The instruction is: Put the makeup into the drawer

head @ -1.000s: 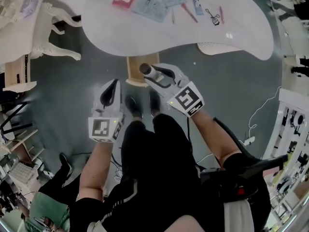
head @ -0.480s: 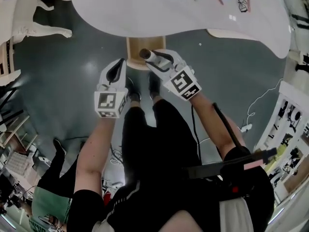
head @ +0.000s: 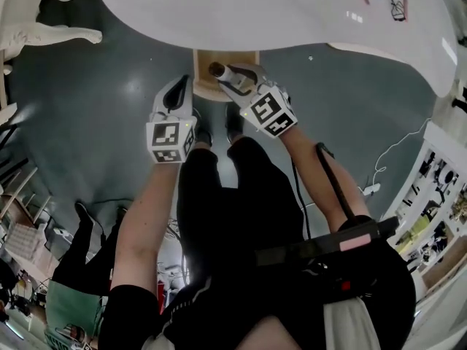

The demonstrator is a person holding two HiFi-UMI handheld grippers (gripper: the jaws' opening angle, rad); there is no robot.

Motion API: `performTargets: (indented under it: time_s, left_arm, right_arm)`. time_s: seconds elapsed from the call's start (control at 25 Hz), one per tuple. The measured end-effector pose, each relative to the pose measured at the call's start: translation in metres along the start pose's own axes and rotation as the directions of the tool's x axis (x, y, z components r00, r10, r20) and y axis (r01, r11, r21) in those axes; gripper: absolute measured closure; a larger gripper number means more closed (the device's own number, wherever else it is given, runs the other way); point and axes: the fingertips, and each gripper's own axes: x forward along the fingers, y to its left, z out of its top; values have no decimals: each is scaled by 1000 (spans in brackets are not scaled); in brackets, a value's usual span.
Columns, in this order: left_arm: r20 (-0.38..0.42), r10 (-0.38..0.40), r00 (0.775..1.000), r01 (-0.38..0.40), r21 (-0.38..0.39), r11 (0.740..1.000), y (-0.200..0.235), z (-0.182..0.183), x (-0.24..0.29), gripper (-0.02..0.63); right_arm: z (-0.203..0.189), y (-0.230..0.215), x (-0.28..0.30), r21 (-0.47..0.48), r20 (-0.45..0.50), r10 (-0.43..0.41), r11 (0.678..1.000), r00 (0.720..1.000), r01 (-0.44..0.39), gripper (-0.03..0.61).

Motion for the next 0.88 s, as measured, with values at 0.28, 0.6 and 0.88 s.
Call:
performTargets:
  time_s: [0.28,0.6,0.88]
  left_arm:
    - [-7,38,999,-38,-33,999,29,-37,24,614]
    - [-2,84,996,-84,-41,996,56,-73,51,614]
    - [4,61,998,-61,-48,997,63,-94,68,614]
  right_arm:
    - [-40,-10,52,-7,-80,7,1000,997,-7,409]
    - [-84,-22,94,-26,-176,26,999,984,-32,408]
    - [-112,-35,131,0,-286,22,1000,958,-23,410]
